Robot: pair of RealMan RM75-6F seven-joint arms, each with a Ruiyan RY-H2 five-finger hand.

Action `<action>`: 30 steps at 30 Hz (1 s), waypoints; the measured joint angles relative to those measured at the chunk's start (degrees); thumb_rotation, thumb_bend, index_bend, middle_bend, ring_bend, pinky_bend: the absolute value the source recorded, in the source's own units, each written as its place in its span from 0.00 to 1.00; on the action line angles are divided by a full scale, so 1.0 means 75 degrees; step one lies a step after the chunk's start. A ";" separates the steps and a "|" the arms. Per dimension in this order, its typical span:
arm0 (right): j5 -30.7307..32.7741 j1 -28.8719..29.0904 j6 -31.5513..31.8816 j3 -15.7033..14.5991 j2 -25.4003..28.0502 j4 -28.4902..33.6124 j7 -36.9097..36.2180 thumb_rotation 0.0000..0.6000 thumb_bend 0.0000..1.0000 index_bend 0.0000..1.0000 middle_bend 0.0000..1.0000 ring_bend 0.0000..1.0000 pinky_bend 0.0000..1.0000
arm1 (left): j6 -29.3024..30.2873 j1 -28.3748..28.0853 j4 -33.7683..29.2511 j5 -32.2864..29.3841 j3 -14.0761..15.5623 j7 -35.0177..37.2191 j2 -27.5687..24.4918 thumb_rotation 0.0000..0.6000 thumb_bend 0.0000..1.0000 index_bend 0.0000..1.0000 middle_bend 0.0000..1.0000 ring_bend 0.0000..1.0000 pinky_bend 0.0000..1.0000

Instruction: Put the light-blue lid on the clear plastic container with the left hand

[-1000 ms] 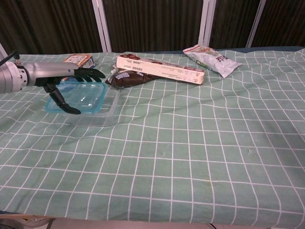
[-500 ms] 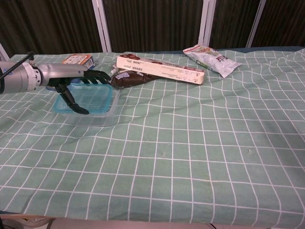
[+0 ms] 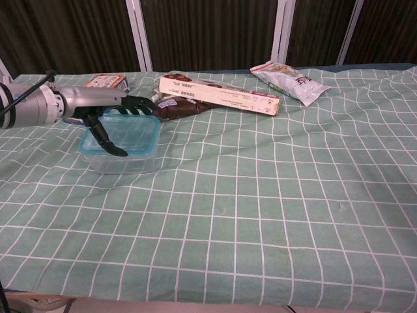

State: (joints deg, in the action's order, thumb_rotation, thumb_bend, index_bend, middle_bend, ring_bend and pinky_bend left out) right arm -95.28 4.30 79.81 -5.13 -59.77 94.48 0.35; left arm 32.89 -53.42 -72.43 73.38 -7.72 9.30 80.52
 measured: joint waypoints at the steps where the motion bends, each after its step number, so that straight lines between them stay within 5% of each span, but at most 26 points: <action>1: -0.0003 0.0000 0.0002 -0.0001 0.0001 -0.0002 -0.0004 1.00 0.18 0.01 0.15 0.00 0.00 | 0.0014 -0.0007 -0.0025 -0.0015 -0.0011 -0.0023 -0.0005 1.00 0.35 0.00 0.47 0.44 0.43; 30: -0.0116 -0.0028 0.0126 -0.0042 0.0061 -0.0038 -0.0179 1.00 0.18 0.01 0.16 0.00 0.00 | -0.0297 -0.0239 -0.0058 -0.0872 0.0086 -0.0871 0.0108 1.00 0.35 0.00 0.47 0.44 0.43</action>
State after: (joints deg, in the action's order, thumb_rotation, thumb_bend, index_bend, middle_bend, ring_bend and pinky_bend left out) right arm -96.15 4.08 80.76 -5.45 -59.31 94.19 -0.99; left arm 30.66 -55.21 -72.87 66.84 -7.07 2.77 81.32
